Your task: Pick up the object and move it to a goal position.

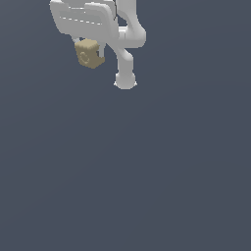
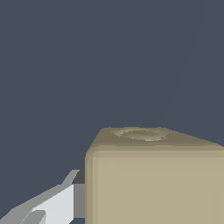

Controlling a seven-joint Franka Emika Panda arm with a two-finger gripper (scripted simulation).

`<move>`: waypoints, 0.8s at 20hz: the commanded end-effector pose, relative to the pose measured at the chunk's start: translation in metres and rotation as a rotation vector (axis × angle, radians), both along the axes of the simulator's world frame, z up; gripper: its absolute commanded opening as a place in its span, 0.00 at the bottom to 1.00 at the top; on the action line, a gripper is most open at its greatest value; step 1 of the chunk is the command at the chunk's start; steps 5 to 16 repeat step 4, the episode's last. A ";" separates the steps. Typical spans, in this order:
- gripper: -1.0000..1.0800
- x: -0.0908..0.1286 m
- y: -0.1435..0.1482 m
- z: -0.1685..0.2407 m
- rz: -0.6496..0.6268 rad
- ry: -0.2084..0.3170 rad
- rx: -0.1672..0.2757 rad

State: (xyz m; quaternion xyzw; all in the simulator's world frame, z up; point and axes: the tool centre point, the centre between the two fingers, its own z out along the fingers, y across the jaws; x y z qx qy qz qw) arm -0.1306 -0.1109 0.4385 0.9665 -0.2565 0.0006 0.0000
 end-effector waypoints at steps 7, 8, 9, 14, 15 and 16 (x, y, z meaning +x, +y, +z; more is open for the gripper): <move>0.00 -0.003 0.000 0.008 0.001 0.001 0.000; 0.00 -0.003 0.000 0.008 0.001 0.001 0.000; 0.00 -0.003 0.000 0.008 0.001 0.001 0.000; 0.00 -0.003 0.000 0.008 0.001 0.001 0.000; 0.00 -0.003 0.000 0.008 0.001 0.001 0.000; 0.00 -0.003 0.000 0.008 0.001 0.001 0.000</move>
